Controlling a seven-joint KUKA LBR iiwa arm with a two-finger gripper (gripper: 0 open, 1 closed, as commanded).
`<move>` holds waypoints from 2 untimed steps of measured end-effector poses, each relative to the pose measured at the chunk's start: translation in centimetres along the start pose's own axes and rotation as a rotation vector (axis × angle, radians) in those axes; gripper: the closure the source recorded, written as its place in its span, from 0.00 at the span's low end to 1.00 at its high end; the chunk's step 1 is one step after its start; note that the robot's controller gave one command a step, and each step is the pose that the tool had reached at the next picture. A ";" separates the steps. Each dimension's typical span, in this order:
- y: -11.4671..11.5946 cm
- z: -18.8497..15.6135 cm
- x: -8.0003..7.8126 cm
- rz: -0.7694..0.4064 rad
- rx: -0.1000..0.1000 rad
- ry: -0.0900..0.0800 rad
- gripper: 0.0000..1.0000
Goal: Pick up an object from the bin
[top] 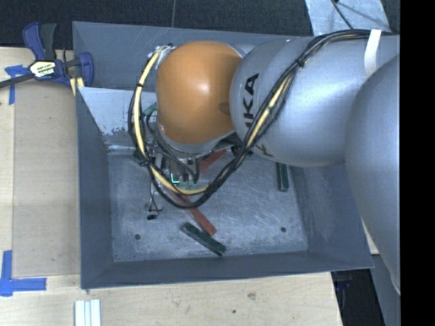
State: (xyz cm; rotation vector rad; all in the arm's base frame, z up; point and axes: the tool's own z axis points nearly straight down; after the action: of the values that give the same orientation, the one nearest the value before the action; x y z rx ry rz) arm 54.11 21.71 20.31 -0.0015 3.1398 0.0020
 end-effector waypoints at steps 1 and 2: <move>-8.3 5.2 -1.9 -0.069 0.006 0.004 0.00; -10.9 12.6 0.5 0.141 0.001 0.002 0.00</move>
Offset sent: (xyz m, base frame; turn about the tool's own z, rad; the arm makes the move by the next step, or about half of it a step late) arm 0.0181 -0.0761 -0.0494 -0.0764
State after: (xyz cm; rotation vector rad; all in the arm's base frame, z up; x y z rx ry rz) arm 53.63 10.81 7.74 0.2199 3.1343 0.0007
